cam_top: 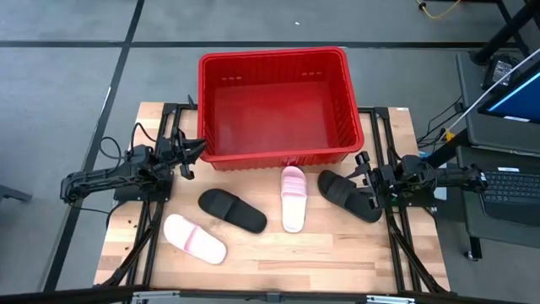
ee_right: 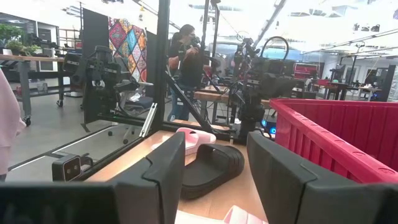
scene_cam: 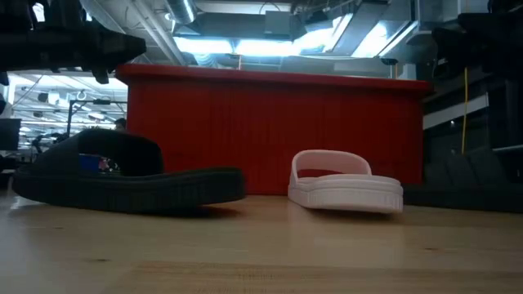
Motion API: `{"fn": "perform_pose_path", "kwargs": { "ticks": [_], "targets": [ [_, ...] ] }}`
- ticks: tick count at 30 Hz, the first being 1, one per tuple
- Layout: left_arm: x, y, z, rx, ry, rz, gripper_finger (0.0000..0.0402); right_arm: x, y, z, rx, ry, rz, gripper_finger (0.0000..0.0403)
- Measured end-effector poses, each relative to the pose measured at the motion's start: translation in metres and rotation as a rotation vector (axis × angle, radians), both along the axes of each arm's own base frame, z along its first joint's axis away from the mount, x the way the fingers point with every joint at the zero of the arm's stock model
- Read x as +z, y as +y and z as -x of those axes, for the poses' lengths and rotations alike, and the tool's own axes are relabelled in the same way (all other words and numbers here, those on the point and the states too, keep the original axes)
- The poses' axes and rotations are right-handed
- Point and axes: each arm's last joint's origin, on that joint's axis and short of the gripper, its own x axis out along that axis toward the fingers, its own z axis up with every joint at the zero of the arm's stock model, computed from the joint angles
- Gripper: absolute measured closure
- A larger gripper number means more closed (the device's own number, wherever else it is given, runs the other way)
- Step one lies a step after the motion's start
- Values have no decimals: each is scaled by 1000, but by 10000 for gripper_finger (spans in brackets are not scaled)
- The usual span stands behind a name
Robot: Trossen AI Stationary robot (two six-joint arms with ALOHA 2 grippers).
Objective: Pick and place slides into bin
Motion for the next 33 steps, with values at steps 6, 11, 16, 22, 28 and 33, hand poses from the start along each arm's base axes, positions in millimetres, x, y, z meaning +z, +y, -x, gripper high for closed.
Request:
{"fn": "perform_pose_path", "kwargs": {
  "ticks": [6, 11, 16, 22, 28, 33],
  "targets": [
    [0, 0, 0, 0, 0, 0, 320, 0, 0, 0, 0, 0, 0, 229],
    [0, 0, 0, 0, 0, 0, 320, 0, 0, 0, 0, 0, 0, 229],
    [0, 0, 0, 0, 0, 0, 320, 0, 0, 0, 0, 0, 0, 229],
    [0, 0, 0, 0, 0, 0, 320, 0, 0, 0, -15, 0, -3, 229],
    [0, 0, 0, 0, 0, 0, 320, 0, -5, -1, -185, 2, -36, 229],
    [0, 0, 0, 0, 0, 0, 320, 0, -6, -1, -201, 2, -63, 229]
  ]
}}
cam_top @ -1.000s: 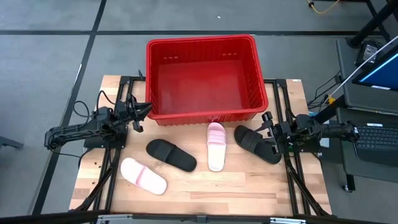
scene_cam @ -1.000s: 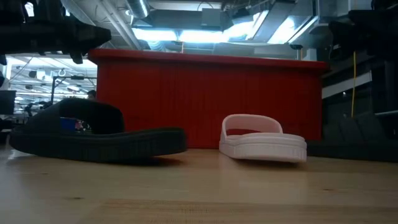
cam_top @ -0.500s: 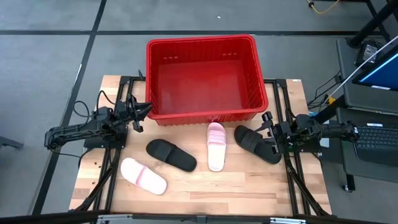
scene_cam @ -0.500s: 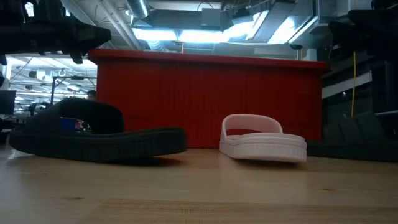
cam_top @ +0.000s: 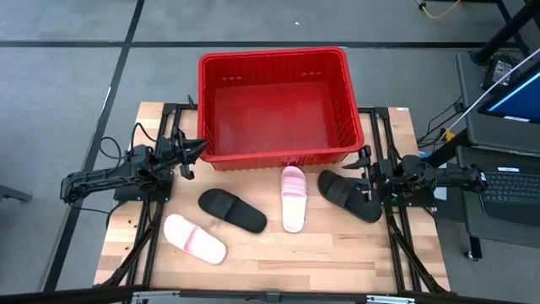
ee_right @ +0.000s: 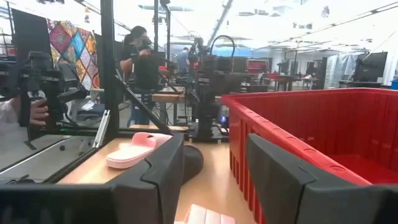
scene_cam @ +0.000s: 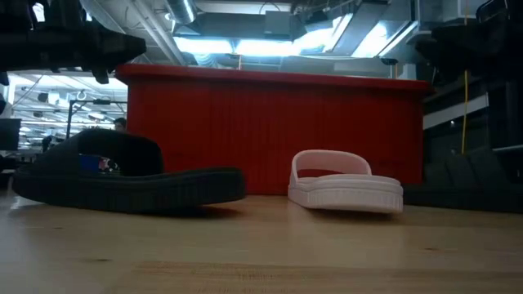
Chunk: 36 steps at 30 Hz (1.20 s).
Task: Pick and place slides into bin
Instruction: Put the bottom pink slide into the red bin
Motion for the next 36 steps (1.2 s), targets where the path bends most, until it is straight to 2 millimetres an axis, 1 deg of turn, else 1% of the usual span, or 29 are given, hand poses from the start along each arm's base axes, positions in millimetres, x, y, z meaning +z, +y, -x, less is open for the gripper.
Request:
{"fn": "perform_pose_path", "kwargs": {
  "ticks": [7, 9, 17, 29, 32, 34, 36],
  "targets": [
    [0, 0, 0, 0, 0, 0, 320, 0, -1, 0, -1, 1, -132, 229],
    [0, 0, 0, -3, -4, 9, 320, 0, -1, 0, 0, 1, -138, 229],
    [0, 0, 0, -44, -60, 140, 320, 1, -2, 0, -48, -14, -149, 229],
    [1, -1, 0, -58, -59, 113, 320, 3, -2, 1, -50, -29, -156, 229],
    [11, -2, 2, -76, -74, 72, 328, 3, -2, 1, -44, -34, -182, 229],
    [26, -4, 6, -103, -109, 41, 339, 5, -2, 1, -31, -44, -201, 229],
    [40, -6, 11, -125, -122, 29, 353, 13, -2, 3, -23, -66, -201, 229]
  ]
}}
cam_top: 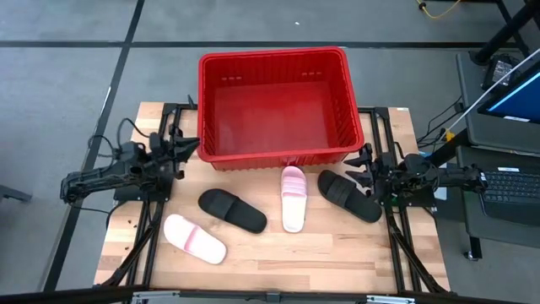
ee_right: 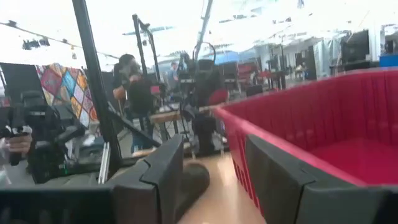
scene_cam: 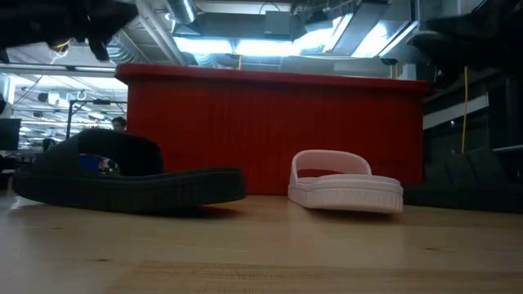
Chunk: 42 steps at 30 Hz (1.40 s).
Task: Pick and place slides into bin
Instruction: Put the bottom pink slide into the red bin
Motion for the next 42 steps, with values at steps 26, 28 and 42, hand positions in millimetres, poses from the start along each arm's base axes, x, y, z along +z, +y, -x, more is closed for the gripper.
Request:
{"fn": "perform_pose_path", "kwargs": {
  "ticks": [26, 28, 42],
  "targets": [
    [90, -2, -56, -220, 181, -167, 400, 121, 5, -33, 81, 9, 157, 396],
    [102, -5, -63, -230, 212, -208, 400, 130, 7, -39, 99, 58, 157, 396],
    [128, -46, -80, -187, 623, -91, 400, 174, 24, -68, 121, 434, 219, 401]
  ]
}}
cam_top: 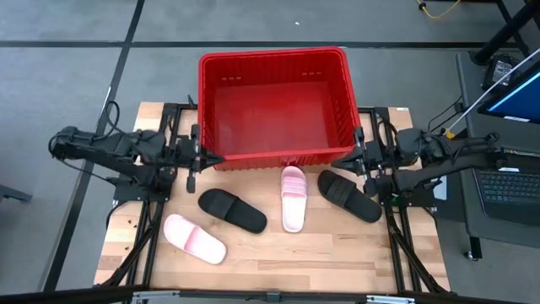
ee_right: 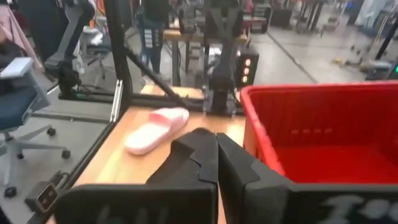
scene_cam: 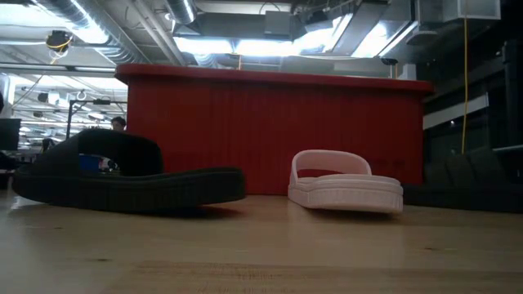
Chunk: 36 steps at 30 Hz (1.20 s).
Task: Pick and place slides into bin
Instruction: Put the bottom pink slide into the red bin
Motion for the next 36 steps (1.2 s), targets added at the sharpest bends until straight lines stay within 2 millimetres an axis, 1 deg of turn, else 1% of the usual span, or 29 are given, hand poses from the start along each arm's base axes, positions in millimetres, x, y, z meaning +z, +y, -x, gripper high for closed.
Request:
{"fn": "perform_pose_path", "kwargs": {
  "ticks": [2, 5, 10, 15, 19, 23, 26, 31, 36],
  "targets": [
    [3, -10, 0, 19, 44, 27, 399, 2, 3, 1, -4, 5, -3, 401],
    [7, -27, -2, 43, 72, 20, 400, 4, 6, 3, -13, -6, 1, 401],
    [21, -60, -8, 43, 106, 29, 400, 2, 16, 2, 3, 6, 12, 401],
    [24, -92, -13, 119, 245, 56, 399, 1, 20, 3, 11, 8, 51, 401],
    [27, -114, -22, 170, 330, 130, 399, -1, 20, 3, 11, 34, 52, 399],
    [32, -135, -37, 182, 392, 182, 399, -4, 21, 1, 13, 58, 74, 401],
    [38, -147, -46, 182, 453, 224, 399, -5, 21, 0, 19, 59, 102, 401],
    [45, -159, -53, 225, 646, 369, 399, -5, 21, 1, 24, 57, 127, 399],
    [39, -171, -58, 304, 888, 440, 399, -10, 21, -2, -1, 102, 161, 399]
  ]
}}
